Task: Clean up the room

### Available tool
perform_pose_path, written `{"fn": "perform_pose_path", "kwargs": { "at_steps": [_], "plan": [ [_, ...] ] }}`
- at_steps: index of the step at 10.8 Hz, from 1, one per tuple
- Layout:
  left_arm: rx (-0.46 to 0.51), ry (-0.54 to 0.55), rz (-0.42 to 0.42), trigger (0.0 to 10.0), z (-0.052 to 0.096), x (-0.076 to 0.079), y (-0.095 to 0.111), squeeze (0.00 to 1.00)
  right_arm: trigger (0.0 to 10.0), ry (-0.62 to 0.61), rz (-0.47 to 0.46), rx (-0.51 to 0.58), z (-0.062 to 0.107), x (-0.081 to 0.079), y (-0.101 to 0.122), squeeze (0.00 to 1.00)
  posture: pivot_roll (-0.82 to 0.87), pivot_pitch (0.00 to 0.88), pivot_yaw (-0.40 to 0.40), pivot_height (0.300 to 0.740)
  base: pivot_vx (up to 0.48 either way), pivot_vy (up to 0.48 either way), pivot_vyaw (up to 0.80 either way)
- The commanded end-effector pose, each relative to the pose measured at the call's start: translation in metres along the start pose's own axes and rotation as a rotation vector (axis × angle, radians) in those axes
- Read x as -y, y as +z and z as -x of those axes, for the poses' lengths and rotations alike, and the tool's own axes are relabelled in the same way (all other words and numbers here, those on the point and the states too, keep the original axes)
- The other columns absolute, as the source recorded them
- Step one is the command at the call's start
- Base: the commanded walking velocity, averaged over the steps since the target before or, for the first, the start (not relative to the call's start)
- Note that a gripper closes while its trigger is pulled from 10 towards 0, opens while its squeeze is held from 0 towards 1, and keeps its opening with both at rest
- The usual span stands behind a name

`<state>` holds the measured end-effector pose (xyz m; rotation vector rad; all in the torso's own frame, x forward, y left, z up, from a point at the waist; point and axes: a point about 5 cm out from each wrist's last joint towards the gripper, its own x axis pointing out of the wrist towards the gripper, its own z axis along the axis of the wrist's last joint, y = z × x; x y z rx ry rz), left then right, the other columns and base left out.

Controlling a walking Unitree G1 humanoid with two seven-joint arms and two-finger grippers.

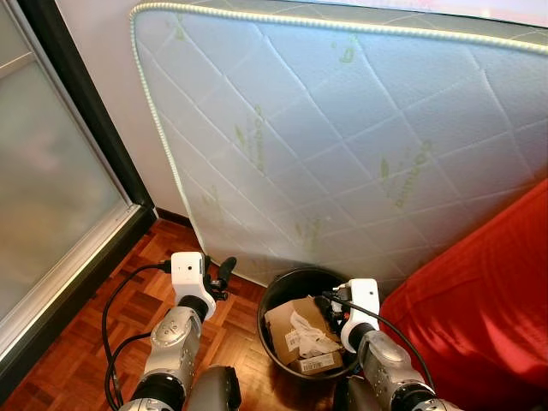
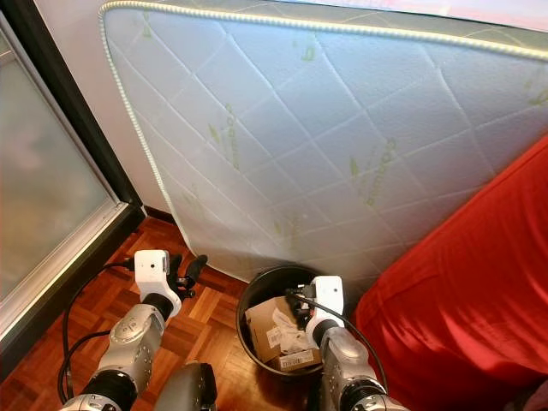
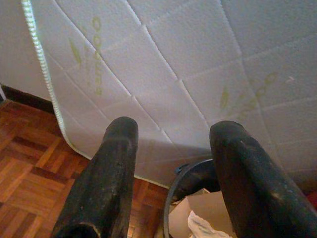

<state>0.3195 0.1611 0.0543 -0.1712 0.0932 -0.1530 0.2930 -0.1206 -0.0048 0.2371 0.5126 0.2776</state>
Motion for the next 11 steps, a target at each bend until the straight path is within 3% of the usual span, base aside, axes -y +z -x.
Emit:
{"fn": "perform_pose_path", "kwargs": {
  "at_steps": [1, 3, 4, 7, 10, 11],
  "plan": [
    [-0.013, 0.01, 0.006, 10.0, 0.003, -0.002, -0.003, 0.0, 10.0, 0.041, -0.019, -0.036, 0.0, -0.005, -0.006, 1.0, 0.06, 0.146, 0.001, 0.616, 0.0, 0.0, 0.0],
    [-0.013, 0.01, 0.008, 10.0, 0.002, -0.001, -0.002, 0.0, 10.0, 0.073, 0.076, -0.098, 0.002, -0.008, -0.015, 1.0, 0.06, 0.145, 0.0, 0.616, 0.0, 0.0, 0.0],
    [-0.013, 0.009, 0.009, 10.0, 0.001, -0.001, -0.002, 0.0, 10.0, 0.083, 0.218, -0.141, 0.003, -0.008, -0.02, 1.0, 0.06, 0.144, -0.002, 0.616, 0.0, 0.0, 0.0],
    [-0.011, 0.013, 0.008, 10.0, 0.001, 0.0, -0.002, 0.0, 10.0, 0.051, 0.392, -0.142, 0.001, -0.012, -0.019, 1.0, 0.06, 0.138, -0.005, 0.616, 0.0, 0.0, 0.0],
    [-0.01, 0.016, 0.009, 10.0, 0.0, 0.0, -0.001, 0.0, 10.0, 0.149, 0.86, -0.161, 0.001, -0.027, -0.028, 1.0, 0.07, 0.135, -0.009, 0.616, 0.0, 0.0, 0.0],
    [-0.008, 0.017, 0.01, 10.0, 0.0, 0.001, -0.001, 0.0, 10.0, 0.189, 0.953, -0.16, 0.002, -0.032, -0.033, 1.0, 0.07, 0.136, -0.012, 0.616, 0.0, 0.0, 0.0]
  ]
}}
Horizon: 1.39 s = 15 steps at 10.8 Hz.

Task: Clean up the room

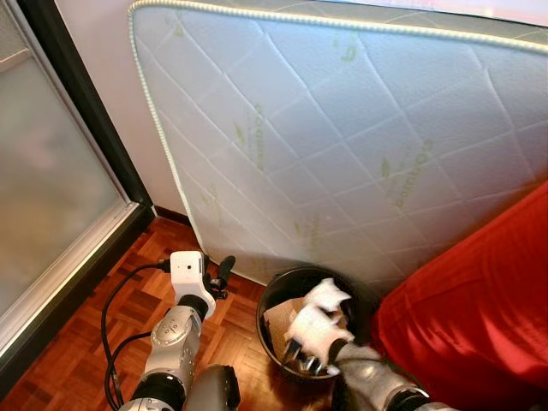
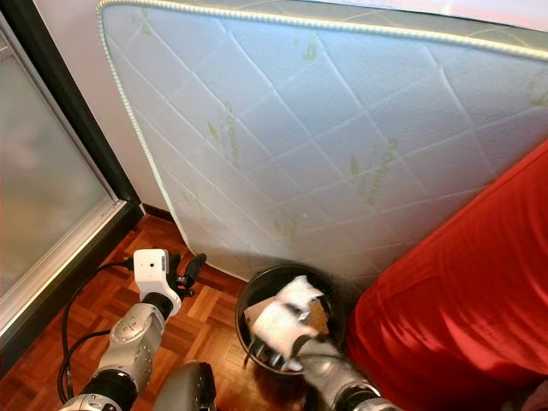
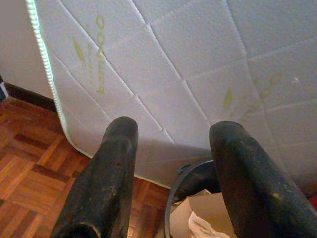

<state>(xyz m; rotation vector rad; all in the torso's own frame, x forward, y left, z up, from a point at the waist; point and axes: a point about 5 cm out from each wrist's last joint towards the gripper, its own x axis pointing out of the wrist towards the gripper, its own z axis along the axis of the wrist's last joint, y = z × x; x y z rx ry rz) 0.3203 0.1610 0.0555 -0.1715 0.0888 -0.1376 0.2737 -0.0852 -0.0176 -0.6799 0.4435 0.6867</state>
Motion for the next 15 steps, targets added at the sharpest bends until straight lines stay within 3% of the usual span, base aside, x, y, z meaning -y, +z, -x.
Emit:
{"fn": "perform_pose_path", "kwargs": {
  "at_steps": [1, 3, 6, 7, 9, 10, 11, 12, 13, 14, 15],
  "plan": [
    [-0.012, 0.004, 0.009, 10.0, 0.001, 0.001, -0.003, 0.0, 10.0, 0.029, 0.069, -0.004, 0.001, -0.009, -0.003, 1.0, 0.07, 0.135, -0.012, 0.616, 0.0, 0.0, 0.0],
    [-0.013, 0.008, 0.008, 10.0, 0.002, 0.0, -0.003, 0.0, 10.0, 0.089, 0.328, -0.001, 0.0, -0.018, -0.002, 1.0, 0.07, 0.136, -0.014, 0.616, 0.0, 0.0, 0.0],
    [-0.018, 0.008, 0.009, 10.0, 0.001, 0.002, -0.004, 0.0, 10.0, 0.097, 0.474, -0.024, -0.003, -0.015, 0.003, 1.0, 0.07, 0.136, -0.019, 0.616, 0.0, 0.0, 0.0],
    [-0.02, 0.008, 0.01, 10.0, 0.001, 0.002, -0.005, 0.0, 10.0, 0.065, 0.536, -0.048, -0.004, -0.01, 0.003, 0.0, 0.07, 0.135, -0.02, 0.616, 0.0, 0.0, 0.0],
    [-0.021, 0.011, 0.009, 10.0, 0.001, 0.002, -0.005, 0.0, 10.0, 0.042, 0.506, -0.06, -0.005, -0.005, 0.005, 0.0, 0.07, 0.135, -0.02, 0.616, 0.0, 0.0, 0.0],
    [-0.02, 0.013, 0.01, 10.0, 0.001, 0.002, -0.004, 0.0, 10.0, 0.009, 0.405, -0.083, -0.006, 0.001, 0.006, 0.0, 0.07, 0.133, -0.021, 0.616, 0.0, 0.0, 0.0],
    [-0.018, 0.013, 0.01, 10.0, 0.001, 0.002, -0.004, 0.0, 10.0, -0.065, 0.153, -0.116, -0.005, 0.01, 0.004, 0.0, 0.08, 0.132, -0.02, 0.616, 0.0, 0.0, 0.0],
    [-0.026, 0.013, 0.007, 10.0, 0.001, 0.001, -0.005, 0.0, 10.0, -0.122, -0.181, -0.138, 0.005, 0.008, -0.022, 0.0, 0.07, 0.127, -0.018, 0.616, 0.0, 0.0, 0.0],
    [-0.031, 0.016, 0.004, 10.0, 0.002, 0.0, -0.006, 0.0, 10.0, -0.184, -0.407, -0.139, 0.01, 0.013, -0.031, 0.0, 0.07, 0.127, -0.017, 0.616, 0.0, 0.0, 0.0],
    [-0.034, 0.019, 0.002, 10.0, 0.002, -0.002, -0.006, 0.0, 10.0, -0.361, -0.879, -0.046, 0.018, 0.038, -0.04, 0.0, 0.07, 0.125, -0.014, 0.616, 0.0, 0.0, 0.0],
    [-0.039, 0.021, 0.0, 10.0, 0.002, -0.003, -0.007, 0.0, 10.0, -0.451, -1.022, 0.032, 0.025, 0.054, -0.046, 0.0, 0.06, 0.122, -0.007, 0.616, 0.0, 0.0, 0.0]
  ]
}}
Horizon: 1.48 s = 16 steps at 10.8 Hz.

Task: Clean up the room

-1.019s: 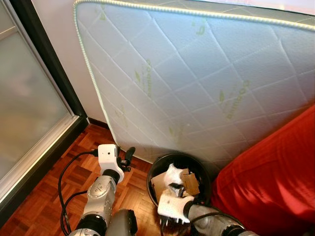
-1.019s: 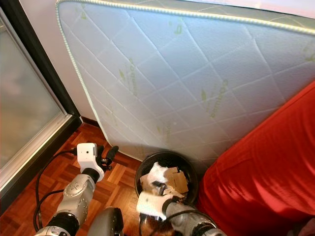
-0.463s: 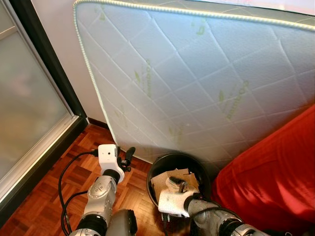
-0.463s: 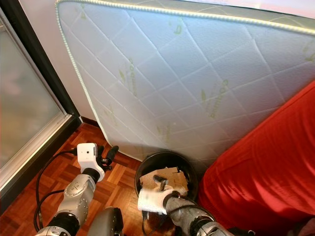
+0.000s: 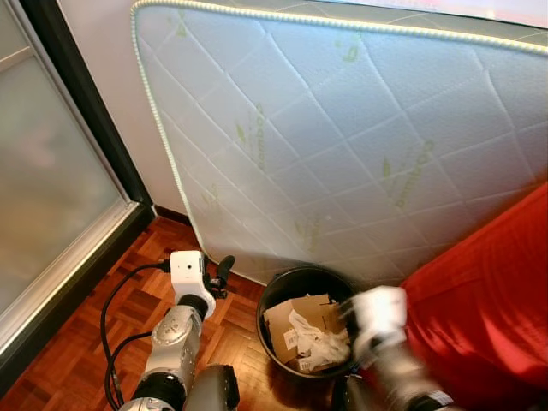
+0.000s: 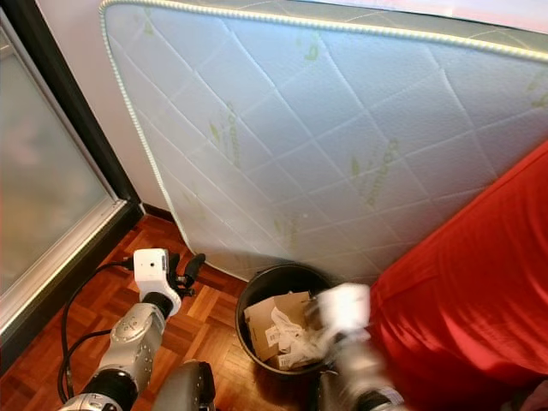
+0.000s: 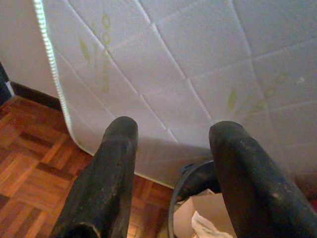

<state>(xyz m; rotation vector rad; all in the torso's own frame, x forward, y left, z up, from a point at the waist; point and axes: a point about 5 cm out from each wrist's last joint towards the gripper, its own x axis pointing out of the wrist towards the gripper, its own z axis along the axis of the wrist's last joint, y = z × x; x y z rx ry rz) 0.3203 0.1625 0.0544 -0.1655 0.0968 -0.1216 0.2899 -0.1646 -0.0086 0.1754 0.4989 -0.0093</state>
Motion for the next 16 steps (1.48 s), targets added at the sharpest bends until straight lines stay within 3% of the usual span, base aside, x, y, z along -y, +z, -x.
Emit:
{"fn": "perform_pose_path", "kwargs": {
  "at_steps": [1, 4, 6, 11, 14, 16],
  "plan": [
    [-0.04, 0.003, 0.002, 10.0, 0.003, -0.002, -0.007, 0.0, 10.0, 0.003, -0.026, 0.026, 0.001, 0.0, 0.001, 0.0, 0.06, 0.121, -0.003, 0.616, 0.0, 0.0, 0.0],
    [-0.063, 0.004, 0.003, 10.0, 0.005, -0.001, -0.014, 0.0, 10.0, 0.021, -0.127, 0.077, 0.006, 0.005, -0.004, 0.0, 0.05, 0.115, 0.001, 0.616, 0.0, 0.0, 0.0],
    [-0.068, 0.01, 0.004, 10.0, 0.006, -0.002, -0.015, 0.0, 10.0, 0.07, -0.093, 0.073, 0.007, -0.002, -0.009, 0.0, 0.05, 0.115, -0.001, 0.631, 0.0, 0.0, 0.0],
    [-0.071, 0.021, 0.008, 10.0, 0.007, -0.003, -0.017, 0.0, 10.0, 0.099, -0.051, 0.056, 0.006, -0.006, -0.008, 0.0, 0.05, 0.114, -0.01, 0.731, 0.0, 0.0, 0.0],
    [-0.091, 0.033, 0.004, 10.0, 0.01, -0.007, -0.022, 0.0, 10.0, 0.092, -0.05, 0.043, 0.007, -0.004, -0.011, 0.0, 0.05, 0.112, -0.008, 0.74, 0.0, 0.0, 0.0],
    [-0.186, 0.071, 0.001, 10.0, 0.021, -0.016, -0.04, 0.0, 10.0, 0.055, -0.057, -0.001, 0.01, 0.003, -0.02, 0.0, 0.05, 0.086, 0.007, 0.74, 0.0, 0.0, 0.0]
  ]
}}
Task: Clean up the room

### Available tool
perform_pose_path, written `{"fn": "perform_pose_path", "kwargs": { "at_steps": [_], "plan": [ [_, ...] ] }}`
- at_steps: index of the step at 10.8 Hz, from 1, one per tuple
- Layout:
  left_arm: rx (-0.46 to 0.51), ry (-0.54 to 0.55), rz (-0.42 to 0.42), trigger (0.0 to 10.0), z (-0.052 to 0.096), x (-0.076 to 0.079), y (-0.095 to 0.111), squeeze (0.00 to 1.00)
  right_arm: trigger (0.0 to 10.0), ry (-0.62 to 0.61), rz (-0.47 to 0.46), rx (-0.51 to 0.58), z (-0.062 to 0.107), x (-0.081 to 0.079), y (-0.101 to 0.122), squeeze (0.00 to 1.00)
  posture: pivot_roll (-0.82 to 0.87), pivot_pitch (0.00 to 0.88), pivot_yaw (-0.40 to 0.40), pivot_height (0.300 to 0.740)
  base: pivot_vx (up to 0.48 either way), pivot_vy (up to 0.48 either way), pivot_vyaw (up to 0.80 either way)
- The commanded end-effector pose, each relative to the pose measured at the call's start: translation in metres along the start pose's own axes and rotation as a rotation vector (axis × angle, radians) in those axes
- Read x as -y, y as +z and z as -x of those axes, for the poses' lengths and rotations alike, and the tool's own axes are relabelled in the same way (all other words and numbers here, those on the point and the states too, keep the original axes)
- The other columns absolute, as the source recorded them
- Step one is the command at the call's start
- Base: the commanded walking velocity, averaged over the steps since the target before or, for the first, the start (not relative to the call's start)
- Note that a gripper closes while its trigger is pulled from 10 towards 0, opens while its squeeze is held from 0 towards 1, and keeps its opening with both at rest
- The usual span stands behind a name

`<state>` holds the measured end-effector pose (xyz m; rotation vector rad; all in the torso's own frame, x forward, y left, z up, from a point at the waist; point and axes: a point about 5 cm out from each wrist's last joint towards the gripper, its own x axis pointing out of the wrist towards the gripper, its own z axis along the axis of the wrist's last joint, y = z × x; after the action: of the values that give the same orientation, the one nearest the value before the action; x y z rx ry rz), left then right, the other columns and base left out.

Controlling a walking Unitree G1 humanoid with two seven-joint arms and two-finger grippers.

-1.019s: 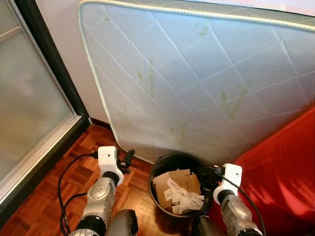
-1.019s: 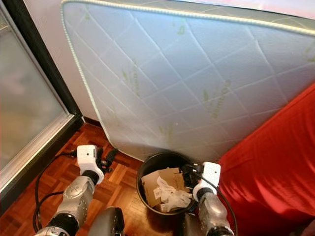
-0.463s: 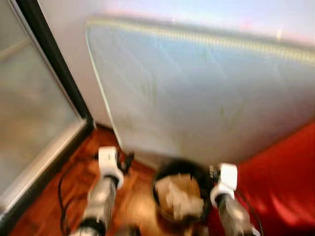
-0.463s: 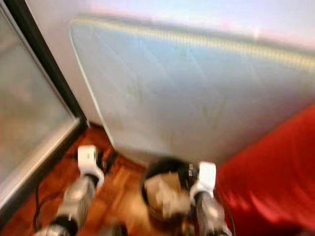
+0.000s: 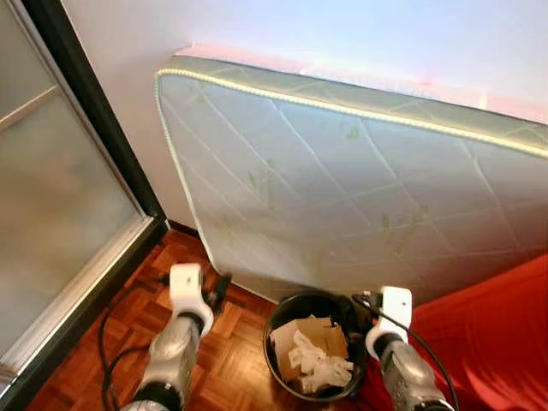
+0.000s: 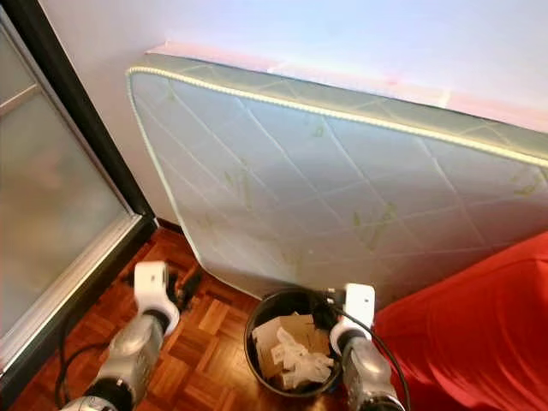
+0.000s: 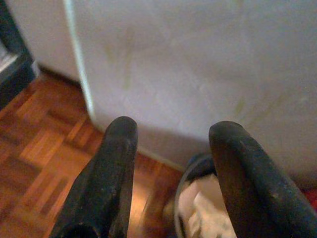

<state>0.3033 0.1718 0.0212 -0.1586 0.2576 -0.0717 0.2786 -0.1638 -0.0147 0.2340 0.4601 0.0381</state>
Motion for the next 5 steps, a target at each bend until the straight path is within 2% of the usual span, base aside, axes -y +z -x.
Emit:
{"fn": "perform_pose_path", "kwargs": {
  "at_steps": [1, 2, 3, 5],
  "plan": [
    [-0.077, 0.027, -0.012, 10.0, 0.008, -0.008, -0.016, 0.0, 10.0, -0.035, -0.015, -0.058, 0.005, 0.006, -0.014, 0.0, 0.06, 0.057, 0.017, 0.74, 0.0, 0.0, 0.0],
    [-0.154, 0.069, -0.017, 10.0, 0.015, -0.02, -0.028, 0.0, 10.0, -0.076, -0.021, -0.101, 0.01, 0.013, -0.023, 0.0, 0.06, 0.025, 0.027, 0.74, 0.0, 0.0, 0.0],
    [-0.2, 0.084, -0.026, 10.0, 0.018, -0.024, -0.034, 0.0, 10.0, -0.101, -0.019, -0.136, 0.015, 0.019, -0.031, 0.0, 0.07, 0.0, 0.034, 0.74, 0.0, 0.0, 0.0],
    [-0.33, 0.133, -0.064, 10.0, 0.035, -0.038, -0.056, 0.0, 10.0, -0.174, -0.032, -0.203, 0.026, 0.035, -0.047, 0.0, 0.05, 0.0, 0.052, 0.74, 0.0, 0.0, 0.0]
  ]
}}
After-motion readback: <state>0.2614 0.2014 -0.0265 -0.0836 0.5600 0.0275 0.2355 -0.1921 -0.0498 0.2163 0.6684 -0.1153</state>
